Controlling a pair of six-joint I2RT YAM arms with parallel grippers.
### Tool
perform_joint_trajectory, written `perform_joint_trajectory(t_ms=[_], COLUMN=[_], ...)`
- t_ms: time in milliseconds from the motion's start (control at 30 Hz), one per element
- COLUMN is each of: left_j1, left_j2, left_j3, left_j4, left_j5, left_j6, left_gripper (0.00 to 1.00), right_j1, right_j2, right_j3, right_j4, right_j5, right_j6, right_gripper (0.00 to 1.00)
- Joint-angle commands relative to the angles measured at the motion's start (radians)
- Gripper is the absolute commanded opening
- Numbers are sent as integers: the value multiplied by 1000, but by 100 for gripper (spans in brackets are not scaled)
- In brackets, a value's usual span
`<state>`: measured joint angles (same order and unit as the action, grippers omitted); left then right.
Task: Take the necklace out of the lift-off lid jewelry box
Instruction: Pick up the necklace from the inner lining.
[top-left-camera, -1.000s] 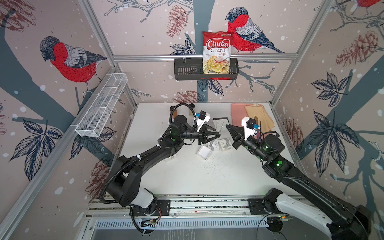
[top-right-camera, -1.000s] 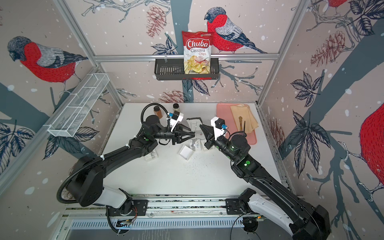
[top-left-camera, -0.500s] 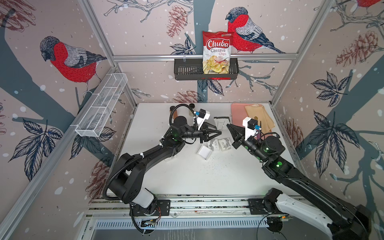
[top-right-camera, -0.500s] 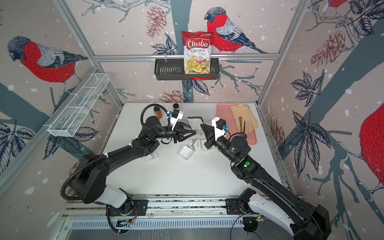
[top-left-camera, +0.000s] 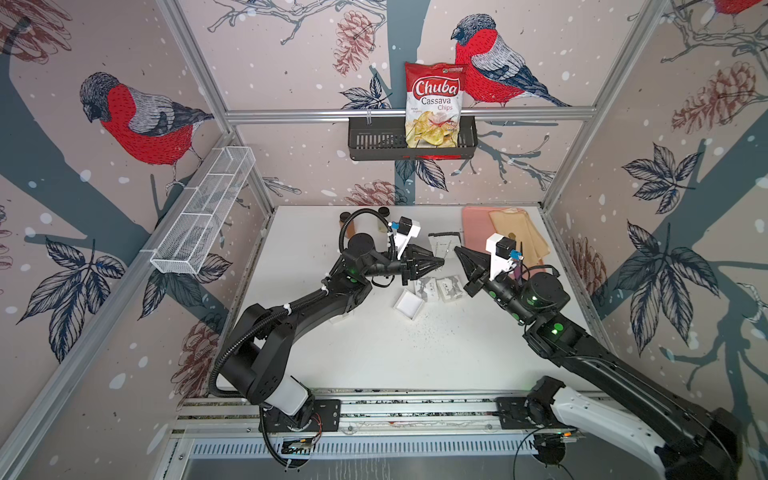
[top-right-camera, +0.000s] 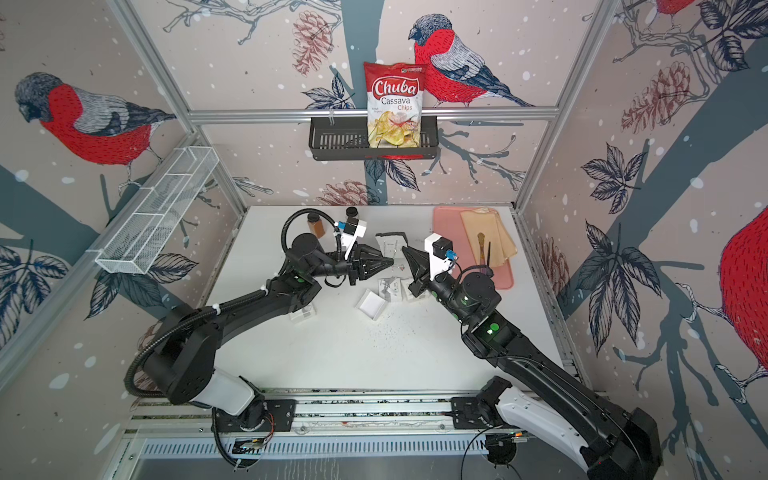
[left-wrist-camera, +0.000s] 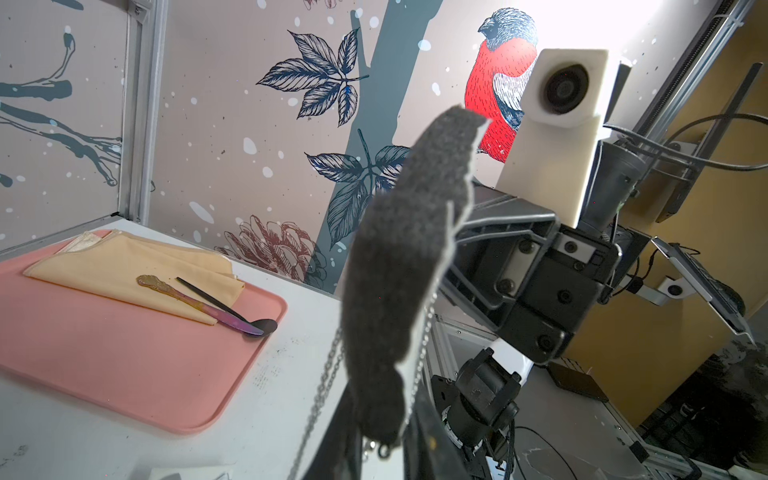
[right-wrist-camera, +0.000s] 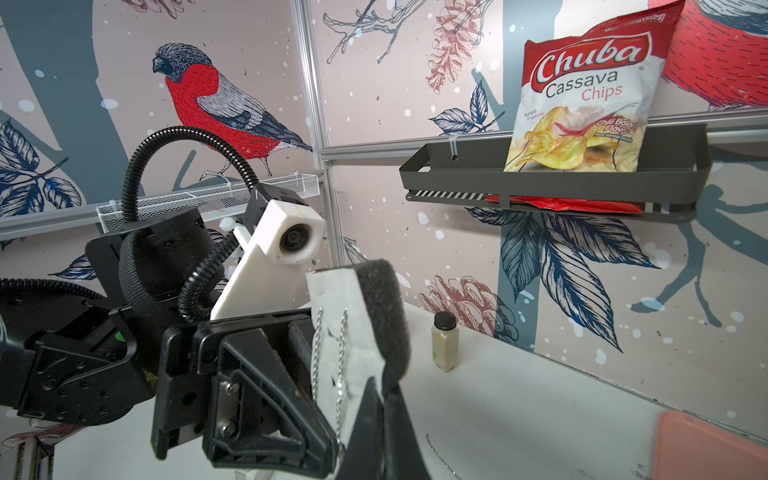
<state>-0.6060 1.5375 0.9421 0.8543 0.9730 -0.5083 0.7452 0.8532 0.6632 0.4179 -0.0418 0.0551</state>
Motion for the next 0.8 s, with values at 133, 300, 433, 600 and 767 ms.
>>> perform_joint_trajectory(t_ms=[133, 300, 433, 600, 767], left_j1=[-1, -1, -1, -1, -1], left_j2=[2, 9, 10, 9, -7], left_j3=[1, 1, 1, 1, 13], left_j4=[61, 75, 77, 87, 82], left_j5=[24, 27, 26, 24, 23], left_j6=[-19, -34, -41, -46, -49], left_gripper=[14, 10, 9, 9, 9], right_j1=[0, 0, 2, 1, 3], right_j2=[-14, -24, -38, -39, -27], right_j3=[-14, -25, -37, -37, -36], right_j4=[62, 72, 85, 68, 25], right_j5=[66, 86, 103, 94, 89], right_j6=[-8, -9, -14, -18, -29], right_gripper=[0, 0, 0, 0, 0])
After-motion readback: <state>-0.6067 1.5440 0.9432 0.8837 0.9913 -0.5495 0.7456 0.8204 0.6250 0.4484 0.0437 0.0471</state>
